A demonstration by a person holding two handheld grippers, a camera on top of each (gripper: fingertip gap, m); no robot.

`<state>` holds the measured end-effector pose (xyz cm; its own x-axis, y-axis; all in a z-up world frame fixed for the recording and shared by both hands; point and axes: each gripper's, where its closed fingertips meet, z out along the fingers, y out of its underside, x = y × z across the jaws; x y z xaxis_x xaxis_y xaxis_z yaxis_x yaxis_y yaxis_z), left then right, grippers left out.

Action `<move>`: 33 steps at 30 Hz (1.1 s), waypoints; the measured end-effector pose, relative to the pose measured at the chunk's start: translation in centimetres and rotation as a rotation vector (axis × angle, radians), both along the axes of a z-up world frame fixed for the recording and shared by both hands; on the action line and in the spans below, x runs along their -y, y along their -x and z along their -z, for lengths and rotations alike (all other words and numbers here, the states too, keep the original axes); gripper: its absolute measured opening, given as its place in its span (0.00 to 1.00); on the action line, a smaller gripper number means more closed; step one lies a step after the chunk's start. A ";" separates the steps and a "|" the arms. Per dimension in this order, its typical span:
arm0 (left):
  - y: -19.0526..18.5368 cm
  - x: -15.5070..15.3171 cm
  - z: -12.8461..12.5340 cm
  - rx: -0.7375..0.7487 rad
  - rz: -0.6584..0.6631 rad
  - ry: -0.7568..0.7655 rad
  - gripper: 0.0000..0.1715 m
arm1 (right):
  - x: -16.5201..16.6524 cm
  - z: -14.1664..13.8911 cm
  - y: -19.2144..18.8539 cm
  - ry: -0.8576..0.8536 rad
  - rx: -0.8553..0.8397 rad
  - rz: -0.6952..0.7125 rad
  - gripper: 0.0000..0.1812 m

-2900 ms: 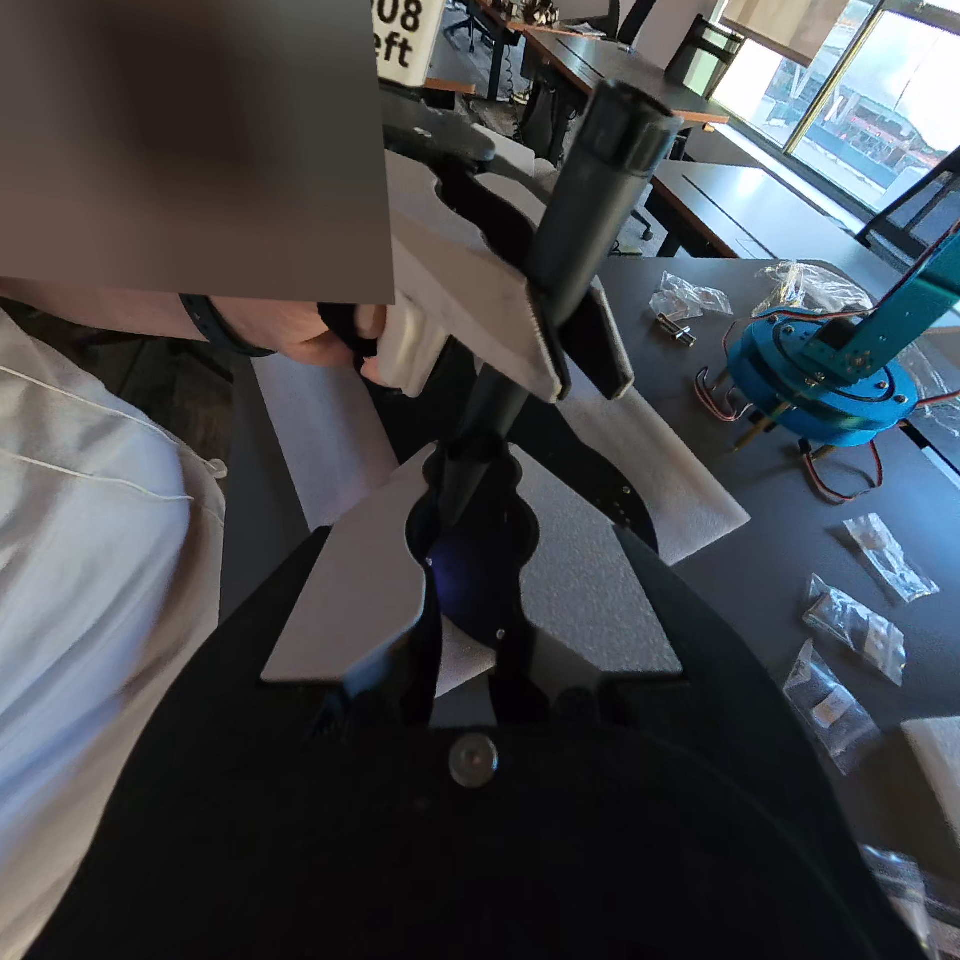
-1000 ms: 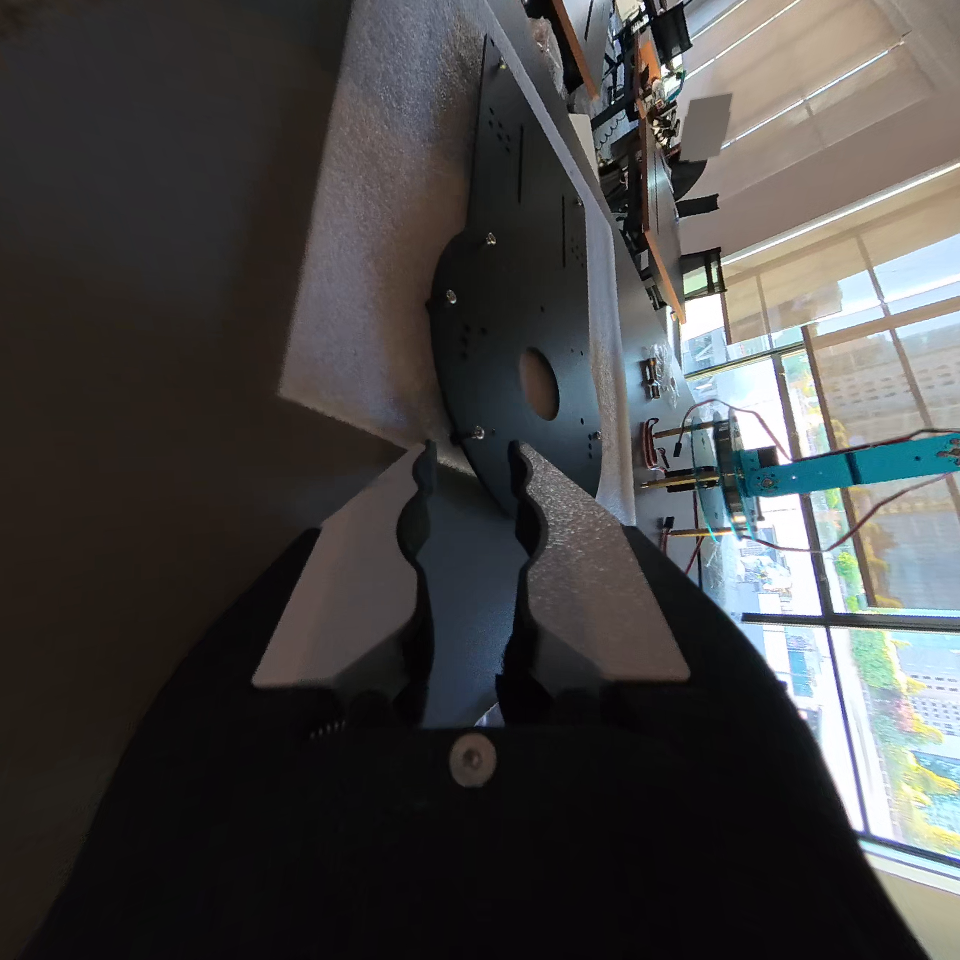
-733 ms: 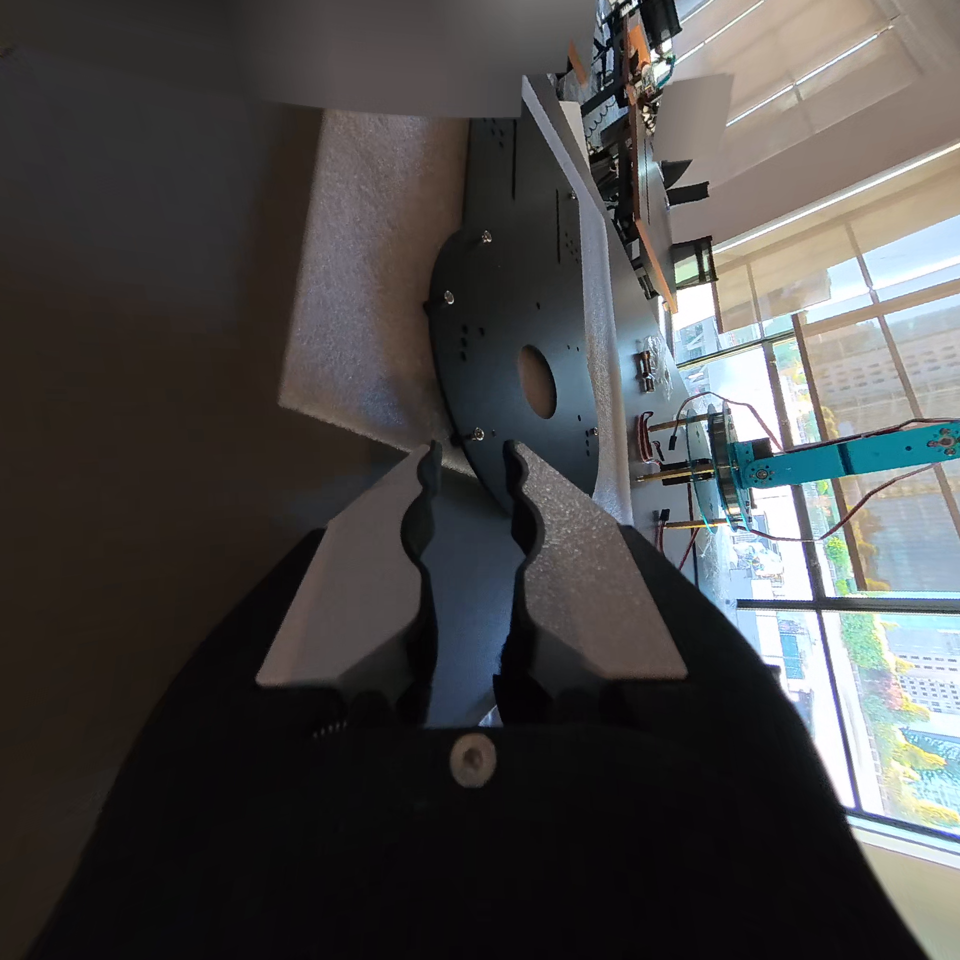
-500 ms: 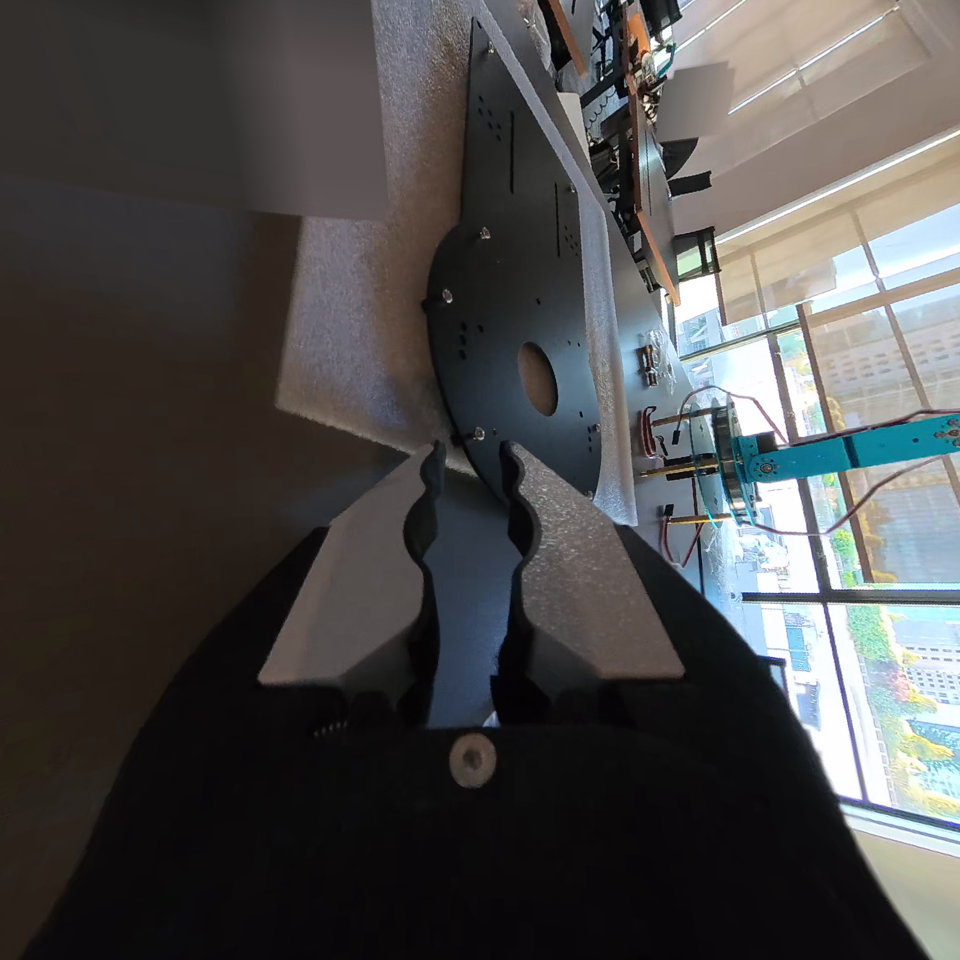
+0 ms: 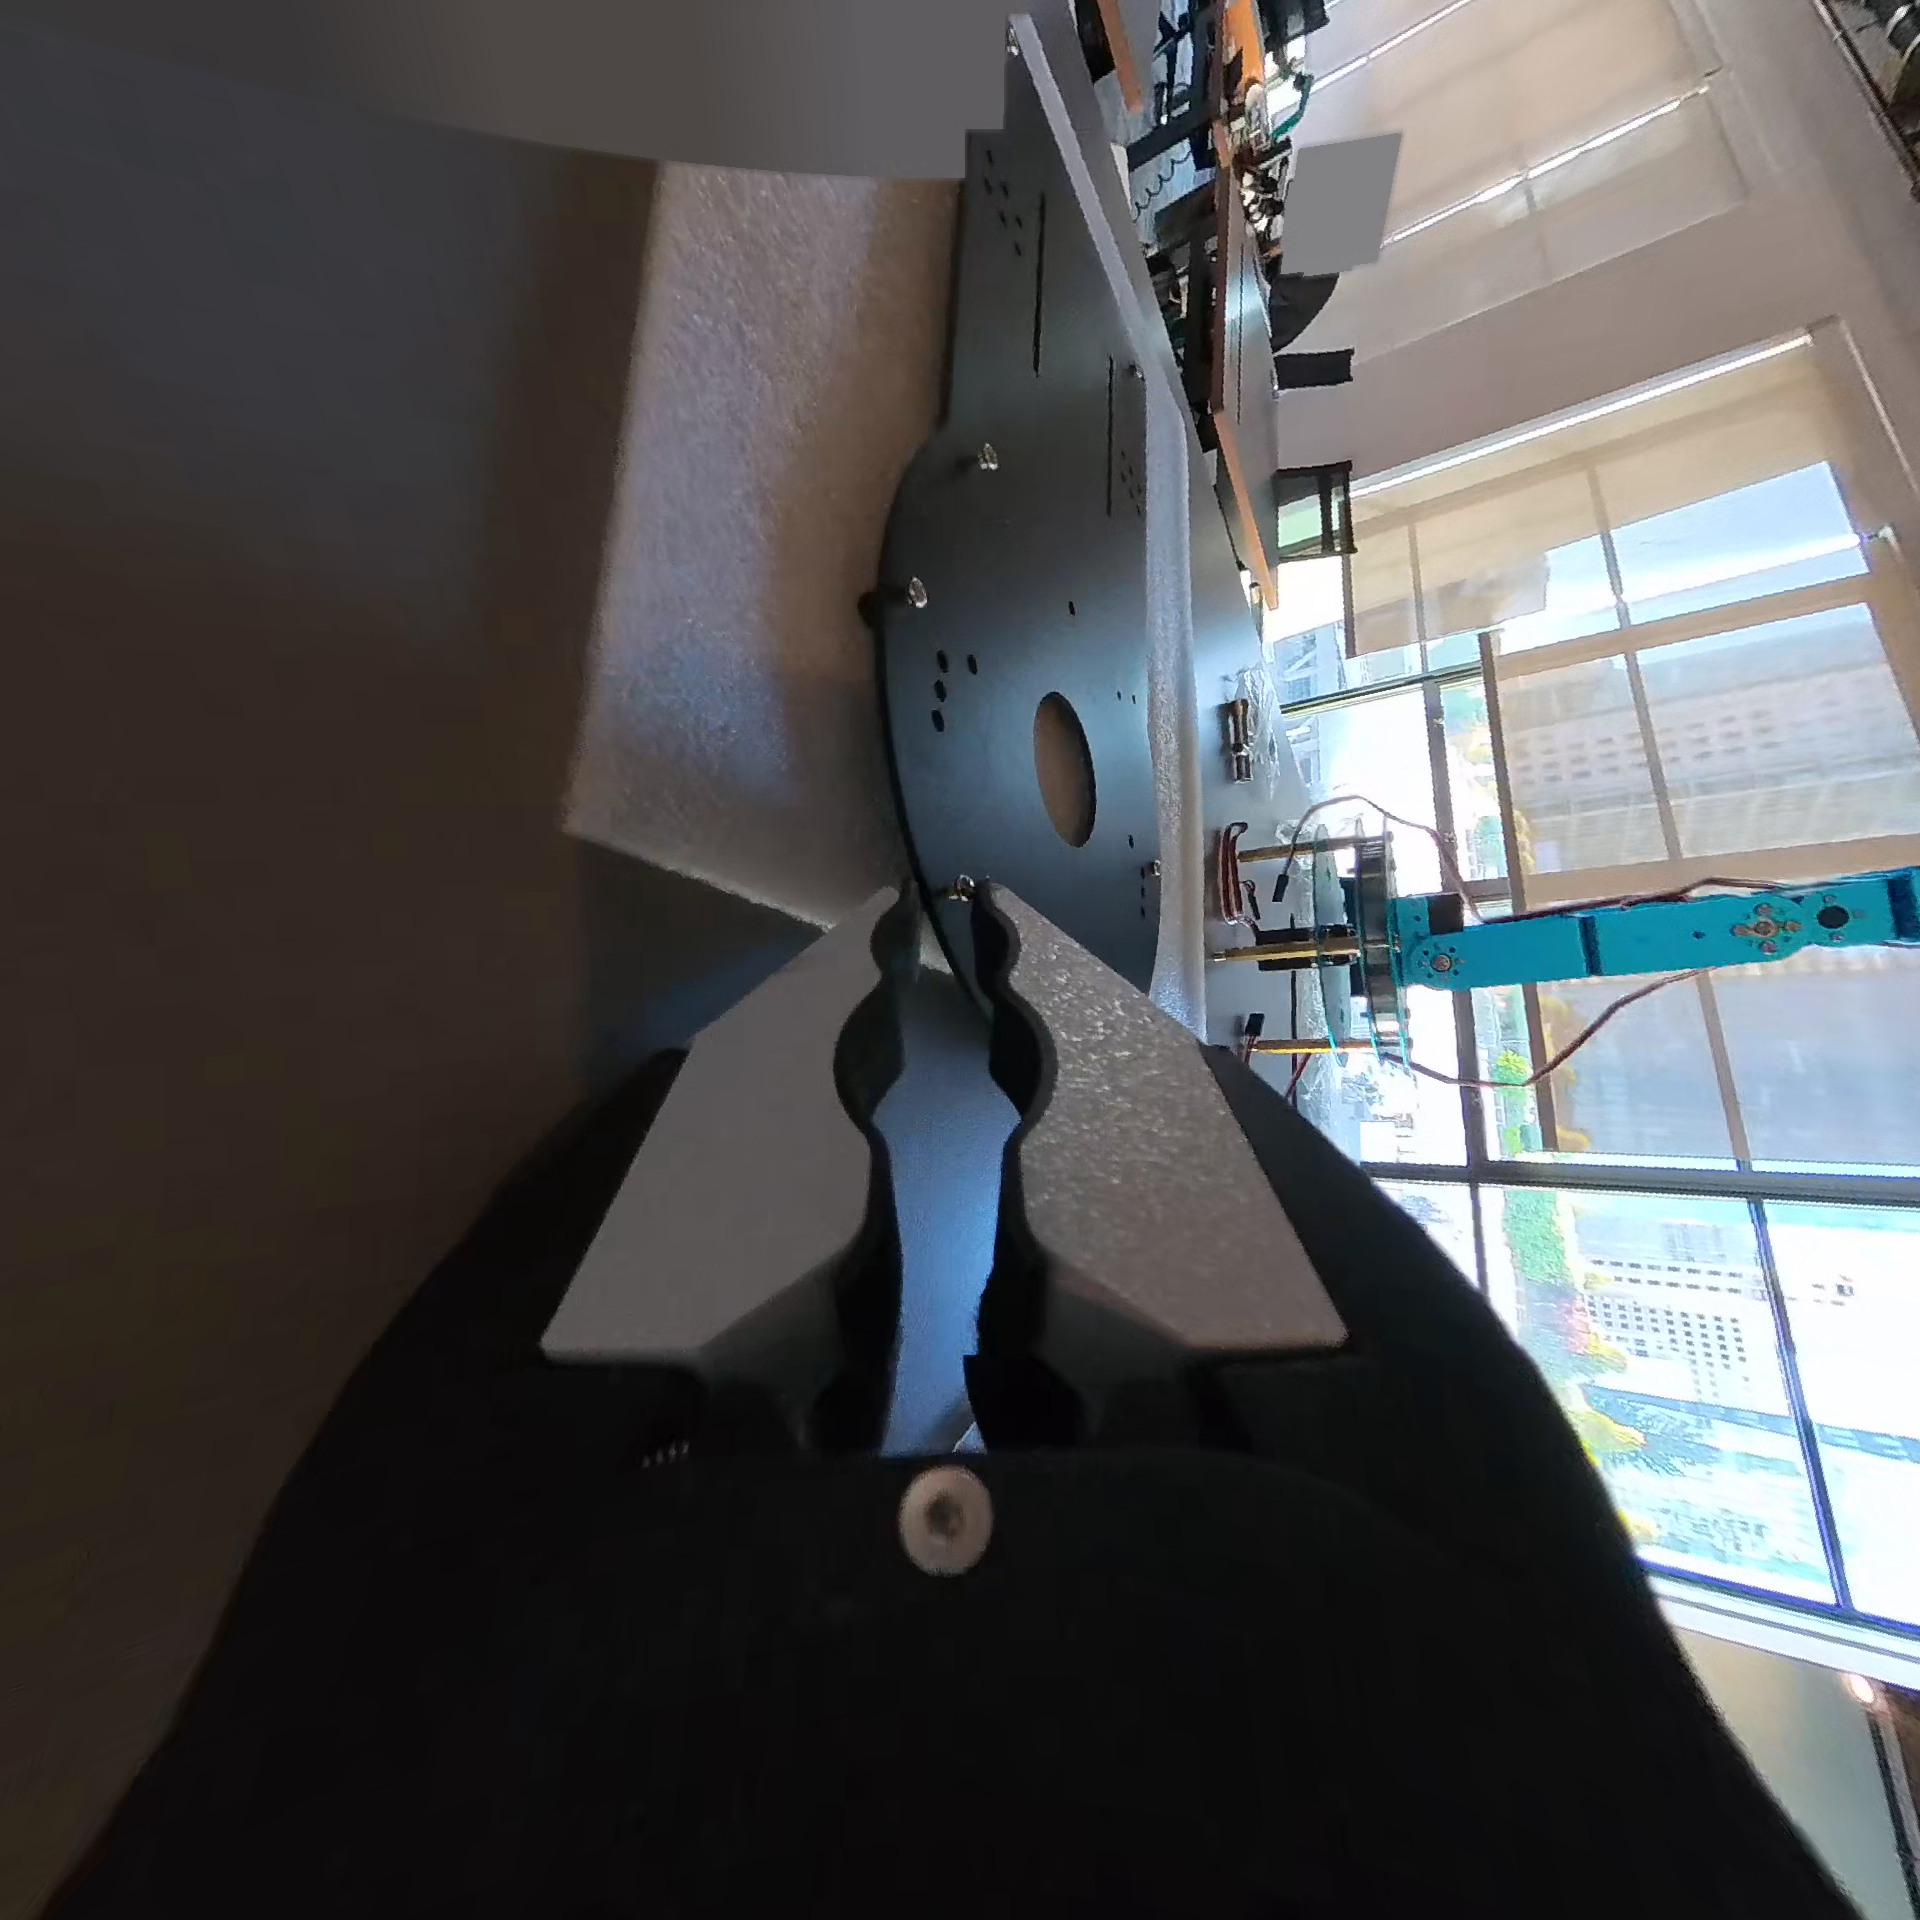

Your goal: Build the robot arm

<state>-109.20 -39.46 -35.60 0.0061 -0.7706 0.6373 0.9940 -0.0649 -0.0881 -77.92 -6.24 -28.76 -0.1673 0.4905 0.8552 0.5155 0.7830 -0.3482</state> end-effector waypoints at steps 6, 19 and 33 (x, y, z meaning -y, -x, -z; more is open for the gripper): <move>-0.5 0.1 -5.1 0.022 0.016 -0.015 0.09 | -0.1 0.1 -0.1 0.050 -0.002 -0.004 0.04; -5.6 -3.4 -21.6 -0.027 0.073 0.036 0.09 | -0.6 0.2 -0.6 0.104 0.006 0.015 0.02; -12.9 -16.0 -31.7 0.034 0.175 -0.056 0.09 | -0.6 -4.7 -1.9 0.414 -0.270 -0.083 0.08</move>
